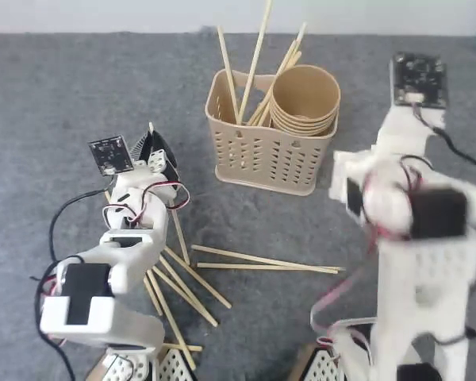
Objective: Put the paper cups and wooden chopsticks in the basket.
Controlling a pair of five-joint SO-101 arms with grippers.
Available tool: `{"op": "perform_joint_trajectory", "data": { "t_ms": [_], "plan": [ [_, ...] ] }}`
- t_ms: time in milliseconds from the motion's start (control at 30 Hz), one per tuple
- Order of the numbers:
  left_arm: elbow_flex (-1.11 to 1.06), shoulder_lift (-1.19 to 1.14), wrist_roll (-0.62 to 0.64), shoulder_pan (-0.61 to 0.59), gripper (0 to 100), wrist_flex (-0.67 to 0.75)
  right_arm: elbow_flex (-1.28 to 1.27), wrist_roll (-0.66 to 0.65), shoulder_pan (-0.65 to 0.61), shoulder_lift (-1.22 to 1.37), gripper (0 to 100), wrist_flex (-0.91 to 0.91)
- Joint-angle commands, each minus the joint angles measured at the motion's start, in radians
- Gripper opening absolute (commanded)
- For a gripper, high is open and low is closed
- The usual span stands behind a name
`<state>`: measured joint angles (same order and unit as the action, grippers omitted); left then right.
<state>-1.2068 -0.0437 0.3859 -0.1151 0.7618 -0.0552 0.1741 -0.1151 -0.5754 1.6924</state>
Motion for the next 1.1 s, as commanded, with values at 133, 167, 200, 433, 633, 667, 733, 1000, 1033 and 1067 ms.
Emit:
{"op": "perform_joint_trajectory", "data": {
  "t_ms": [133,167,200,433,633,667,733,1000,1033,1067],
  "plan": [
    [0.036,0.008,-0.003,-0.032,1,-0.002,-0.638,-0.109,0.12,-0.033,0.8,-0.438],
    [0.036,0.008,-0.003,-0.034,1,-0.002,-0.686,-0.112,0.127,-0.033,0.8,-0.481],
    [0.035,0.008,-0.005,-0.034,1,-0.002,-0.726,-0.109,0.134,-0.03,0.8,-0.521],
    [0.031,0.009,-0.002,-0.035,1,0.003,-0.953,-0.117,0.168,-0.021,0.8,-0.812],
    [-0.079,0.084,-0.002,-0.032,1,0.166,-1.1,-0.149,0.171,-0.033,0.8,-1.04],
    [-0.099,0.104,-0.003,-0.034,1,0.196,-1.1,-0.149,0.166,-0.031,0.8,-1.036],
    [-0.11,0.149,-0.006,-0.038,1,0.233,-1.1,-0.147,0.165,-0.024,0.8,-1.043],
    [-0.044,0.462,-0.003,-0.133,1,0.193,-1.103,-0.152,0.165,-0.022,0.8,-1.044],
    [-0.019,0.511,-0.003,-0.138,1,0.16,-1.103,-0.152,0.165,-0.022,0.8,-1.044],
    [0.008,0.557,-0.003,-0.138,1,0.114,-1.103,-0.152,0.165,-0.022,0.8,-1.044]
  ]
}}
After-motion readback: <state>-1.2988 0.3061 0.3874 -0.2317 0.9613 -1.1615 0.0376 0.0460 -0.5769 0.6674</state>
